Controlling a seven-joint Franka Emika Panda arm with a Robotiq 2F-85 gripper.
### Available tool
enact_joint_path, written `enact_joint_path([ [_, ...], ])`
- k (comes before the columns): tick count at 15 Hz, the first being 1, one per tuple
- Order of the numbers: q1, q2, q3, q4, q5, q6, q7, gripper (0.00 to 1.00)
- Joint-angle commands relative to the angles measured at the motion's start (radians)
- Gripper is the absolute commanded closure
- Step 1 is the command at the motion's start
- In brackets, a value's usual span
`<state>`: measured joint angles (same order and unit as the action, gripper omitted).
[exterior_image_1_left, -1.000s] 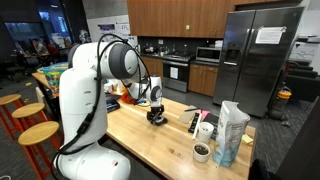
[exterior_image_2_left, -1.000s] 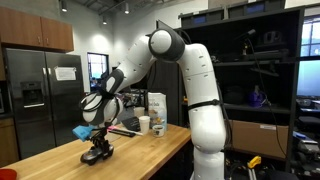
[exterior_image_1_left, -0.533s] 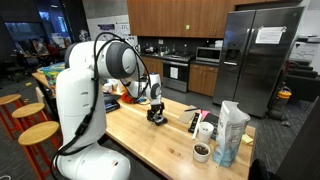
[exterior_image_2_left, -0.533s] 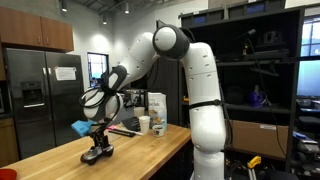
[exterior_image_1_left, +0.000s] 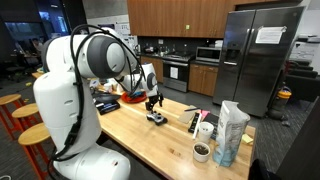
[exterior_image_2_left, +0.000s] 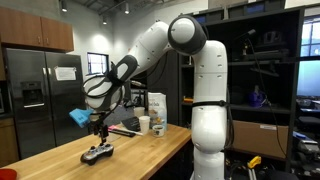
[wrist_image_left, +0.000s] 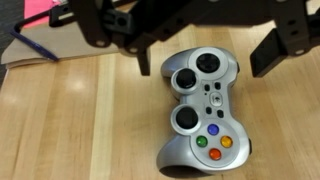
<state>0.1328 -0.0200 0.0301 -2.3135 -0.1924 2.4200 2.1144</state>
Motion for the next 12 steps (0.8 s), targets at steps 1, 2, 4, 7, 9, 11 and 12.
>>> enact_joint_path([
  [1,-0.022,-0.087,0.034,-0.040,-0.045,-0.058,0.054,0.00],
  [2,-0.021,-0.107,0.045,-0.045,-0.042,-0.083,0.059,0.00],
  [4,-0.024,-0.142,0.066,-0.056,-0.059,-0.117,0.106,0.00],
  [7,-0.026,-0.195,0.102,-0.078,-0.070,-0.171,0.169,0.00],
  [9,-0.028,-0.235,0.125,-0.100,-0.069,-0.211,0.217,0.00],
  [11,-0.022,-0.280,0.146,-0.128,-0.051,-0.261,0.240,0.00],
  [12,-0.021,-0.300,0.159,-0.139,-0.051,-0.288,0.255,0.00],
])
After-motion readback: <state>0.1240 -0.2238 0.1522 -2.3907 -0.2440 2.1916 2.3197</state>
